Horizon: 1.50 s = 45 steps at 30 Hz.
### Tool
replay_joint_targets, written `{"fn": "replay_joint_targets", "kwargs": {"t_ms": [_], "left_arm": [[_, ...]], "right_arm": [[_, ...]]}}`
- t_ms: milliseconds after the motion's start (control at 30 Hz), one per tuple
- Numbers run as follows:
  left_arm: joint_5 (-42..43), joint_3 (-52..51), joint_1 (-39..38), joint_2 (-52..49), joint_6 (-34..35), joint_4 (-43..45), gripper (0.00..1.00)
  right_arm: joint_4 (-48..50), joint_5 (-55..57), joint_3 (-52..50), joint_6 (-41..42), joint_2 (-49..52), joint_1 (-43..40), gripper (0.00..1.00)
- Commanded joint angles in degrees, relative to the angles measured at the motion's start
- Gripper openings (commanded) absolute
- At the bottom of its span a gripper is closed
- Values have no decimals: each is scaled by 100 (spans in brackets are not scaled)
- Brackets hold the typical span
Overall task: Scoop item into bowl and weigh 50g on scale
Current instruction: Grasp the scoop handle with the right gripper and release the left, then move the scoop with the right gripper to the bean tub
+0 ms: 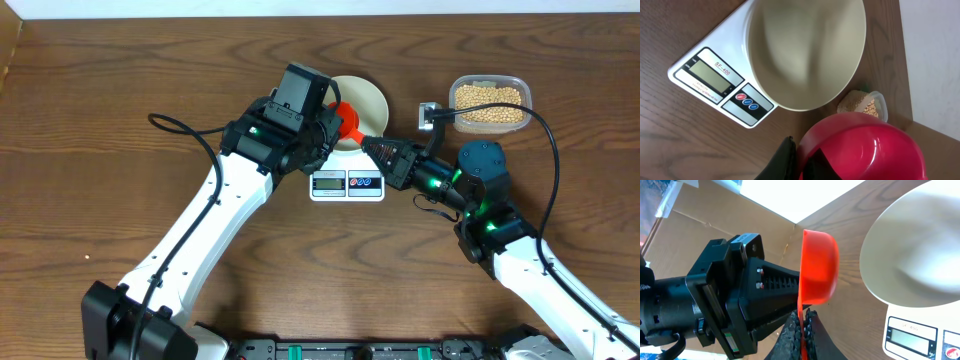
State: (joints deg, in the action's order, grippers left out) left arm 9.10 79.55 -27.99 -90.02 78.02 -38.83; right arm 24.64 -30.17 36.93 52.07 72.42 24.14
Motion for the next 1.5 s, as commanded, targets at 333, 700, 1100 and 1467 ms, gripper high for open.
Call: {"fn": "replay_joint_targets", "kwargs": {"t_ms": [333, 700, 1100, 1467], "left_arm": [[-146, 39, 0, -24, -26, -101, 64], [-931, 39, 4, -24, -1674, -109, 66], [-1130, 39, 4, -22, -5036, -133, 66], [-1040, 39, 4, -22, -5574, -173, 66]], "right_arm": [[-24, 133, 109, -181, -9, -24, 1], [-393, 101, 109, -610, -9, -328, 1], [-1187, -321, 308, -1263, -9, -861, 1], [-3512, -365, 1766, -2457, -9, -1217, 1]]}}
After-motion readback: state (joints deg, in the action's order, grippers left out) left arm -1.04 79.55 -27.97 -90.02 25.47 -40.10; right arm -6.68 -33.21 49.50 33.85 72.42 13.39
